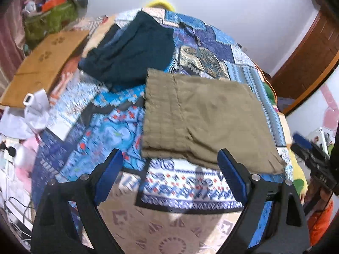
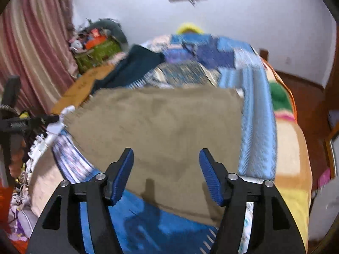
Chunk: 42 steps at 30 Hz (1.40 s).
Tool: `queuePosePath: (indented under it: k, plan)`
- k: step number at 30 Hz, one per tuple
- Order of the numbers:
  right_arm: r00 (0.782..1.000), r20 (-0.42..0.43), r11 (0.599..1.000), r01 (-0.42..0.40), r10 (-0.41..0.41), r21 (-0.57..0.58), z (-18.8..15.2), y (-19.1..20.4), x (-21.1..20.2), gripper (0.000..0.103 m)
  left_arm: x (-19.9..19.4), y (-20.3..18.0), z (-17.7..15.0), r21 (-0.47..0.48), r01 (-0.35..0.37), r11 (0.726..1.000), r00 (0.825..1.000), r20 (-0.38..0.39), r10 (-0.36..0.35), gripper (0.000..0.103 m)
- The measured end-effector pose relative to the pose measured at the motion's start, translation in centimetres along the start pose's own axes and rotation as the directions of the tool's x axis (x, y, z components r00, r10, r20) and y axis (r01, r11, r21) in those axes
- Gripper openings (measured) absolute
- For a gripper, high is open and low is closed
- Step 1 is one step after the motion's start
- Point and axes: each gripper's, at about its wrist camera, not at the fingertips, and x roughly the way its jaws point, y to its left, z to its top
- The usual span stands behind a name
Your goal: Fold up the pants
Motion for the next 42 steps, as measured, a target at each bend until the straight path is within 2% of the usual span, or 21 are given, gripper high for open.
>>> queuePosePath:
  k: [3, 6, 13, 16, 21, 25, 26, 27, 28, 29, 31, 33, 35, 38, 40, 42]
  plan:
    - [1.0, 0.009, 0.999, -0.013, 0.013, -0.031, 0.8, 1.6, 1.3, 0.064, 0.7, -0.3, -0.9, -0.004, 0.03, 1.0, 0.999, -0.036, -0.03, 0.091]
    - [1.0, 0.001, 0.998, -0.03, 0.03, -0.051, 0.9, 2.6, 3.1, 0.064, 1.4, -0.7, -1.6, -0.032, 0.093, 0.995, 0.992, -0.085, -0.095, 0.091]
    - [0.994, -0.107, 0.997, -0.029, 0.021, -0.072, -0.8, 3.3, 7.1, 0.064, 2.9, -1.7, -1.4, -0.037, 0.173, 0.984, 0.977, -0.12, -0.176, 0.093]
    - [0.992, -0.114, 0.998, -0.062, 0.059, -0.025, -1.0, 2.6, 7.1, 0.065, 3.7, -1.7, -0.8, -0.062, 0.214, 0.975, 0.967, -0.127, -0.22, 0.099]
    - [0.99, -0.127, 0.997, -0.069, 0.065, -0.028, -1.3, 2.7, 7.1, 0.065, 5.1, -0.7, 0.7, -0.166, 0.286, 0.944, 0.942, -0.13, -0.309, 0.099]
    - [0.988, -0.129, 0.996, -0.091, 0.09, -0.007, -1.4, 2.3, 7.3, 0.065, 5.9, -0.4, 1.7, -0.195, 0.306, 0.932, 0.935, -0.124, -0.333, 0.099]
    - [0.987, -0.128, 0.995, -0.098, 0.097, 0.001, -1.4, 2.2, 7.3, 0.065, 6.0, -0.4, 1.9, -0.197, 0.299, 0.934, 0.938, -0.12, -0.326, 0.098]
    - [0.987, -0.125, 0.995, -0.102, 0.103, 0.007, -1.5, 2.2, 7.3, 0.065, 6.0, -0.5, 2.0, -0.192, 0.276, 0.942, 0.947, -0.114, -0.301, 0.091]
    - [0.987, -0.123, 0.995, -0.103, 0.103, 0.01, -1.6, 2.1, 7.2, 0.065, 6.1, -0.6, 2.2, -0.182, 0.245, 0.952, 0.957, -0.11, -0.267, 0.078]
    - [0.988, -0.119, 0.995, -0.101, 0.102, 0.012, -1.6, 2.2, 7.1, 0.065, 6.2, -0.8, 2.3, -0.16, 0.191, 0.968, 0.972, -0.106, -0.209, 0.071]
    - [0.988, -0.117, 0.995, -0.1, 0.102, 0.018, -1.6, 2.2, 7.1, 0.065, 6.1, -1.0, 2.3, -0.13, 0.138, 0.982, 0.985, -0.09, -0.15, 0.049]
    - [0.988, -0.116, 0.994, -0.104, 0.106, 0.026, -1.6, 2.1, 6.9, 0.065, 5.5, -0.9, 2.2, -0.108, 0.112, 0.988, 0.992, -0.044, -0.117, 0.038]
    - [0.987, -0.116, 0.994, -0.106, 0.109, 0.031, -1.6, 1.9, 6.7, 0.065, 4.7, -1.1, 1.9, -0.078, 0.095, 0.992, 0.995, -0.004, -0.096, 0.035]
    - [0.988, -0.11, 0.993, -0.106, 0.111, 0.05, -1.7, 1.5, 6.2, 0.065, 3.7, -1.6, 1.6, -0.007, 0.011, 1.0, 0.999, 0.047, -0.011, 0.033]
    - [0.991, -0.096, 0.995, -0.084, 0.089, 0.062, -2.1, 1.0, 5.6, 0.065, 2.6, -1.6, 1.6, 0.03, -0.05, 0.998, 0.995, 0.086, 0.047, 0.033]
    - [0.994, -0.094, 0.996, -0.055, 0.061, 0.065, -2.4, 0.5, 5.1, 0.065, 1.4, -1.3, 1.6, 0.062, -0.132, 0.989, 0.984, 0.13, 0.123, 0.032]
